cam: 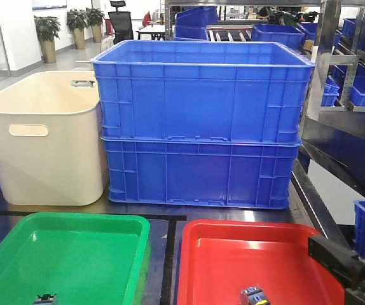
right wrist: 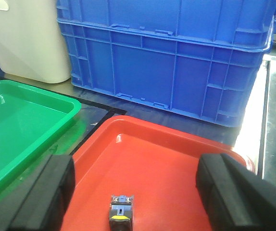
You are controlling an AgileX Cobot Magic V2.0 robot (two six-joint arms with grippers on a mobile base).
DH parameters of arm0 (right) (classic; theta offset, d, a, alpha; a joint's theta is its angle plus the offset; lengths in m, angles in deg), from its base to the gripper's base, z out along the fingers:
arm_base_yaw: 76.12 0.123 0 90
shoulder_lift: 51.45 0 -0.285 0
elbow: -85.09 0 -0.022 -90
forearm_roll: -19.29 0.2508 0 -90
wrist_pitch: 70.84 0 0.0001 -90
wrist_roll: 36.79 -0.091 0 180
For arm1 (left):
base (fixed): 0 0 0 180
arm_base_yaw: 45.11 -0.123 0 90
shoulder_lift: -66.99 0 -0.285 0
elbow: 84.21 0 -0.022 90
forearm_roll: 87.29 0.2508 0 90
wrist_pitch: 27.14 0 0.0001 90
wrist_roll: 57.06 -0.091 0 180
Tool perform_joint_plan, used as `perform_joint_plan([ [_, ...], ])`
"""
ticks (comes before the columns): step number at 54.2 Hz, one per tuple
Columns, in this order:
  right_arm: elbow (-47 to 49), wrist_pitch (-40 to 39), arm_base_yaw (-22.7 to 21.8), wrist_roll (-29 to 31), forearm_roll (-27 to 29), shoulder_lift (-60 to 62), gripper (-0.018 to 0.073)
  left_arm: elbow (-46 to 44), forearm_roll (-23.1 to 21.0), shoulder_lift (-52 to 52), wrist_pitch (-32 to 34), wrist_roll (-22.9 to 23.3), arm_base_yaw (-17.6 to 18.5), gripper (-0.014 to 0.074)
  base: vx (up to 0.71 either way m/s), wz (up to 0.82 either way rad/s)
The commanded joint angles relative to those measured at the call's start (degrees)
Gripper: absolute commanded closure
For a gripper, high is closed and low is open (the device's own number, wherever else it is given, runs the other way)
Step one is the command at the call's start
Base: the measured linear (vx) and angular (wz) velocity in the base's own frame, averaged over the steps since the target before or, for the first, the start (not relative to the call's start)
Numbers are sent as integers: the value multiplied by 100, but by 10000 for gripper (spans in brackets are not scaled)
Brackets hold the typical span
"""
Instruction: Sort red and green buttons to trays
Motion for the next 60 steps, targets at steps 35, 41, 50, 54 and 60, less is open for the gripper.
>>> perform_joint_plan([
  [35, -316, 944, -15, 24, 188, 2244, 14, -119, 7, -86, 479, 49, 28, 603, 0, 0],
  [41, -1077, 794, -15, 23, 358, 2968, 57, -119, 7, -86, 479, 49, 28, 603, 0, 0],
  [50, -1966, 920, -15, 23, 480, 4011, 113, -119, 7, -86, 479, 49, 28, 603, 0, 0],
  [54, -2276, 1023, -15, 23, 480, 4375, 130, -119, 7, -86, 479, 49, 28, 603, 0, 0],
  [60, -2675, 855, -14, 23, 476, 4580, 155, -119, 7, -86, 477, 49, 28, 603, 0, 0],
])
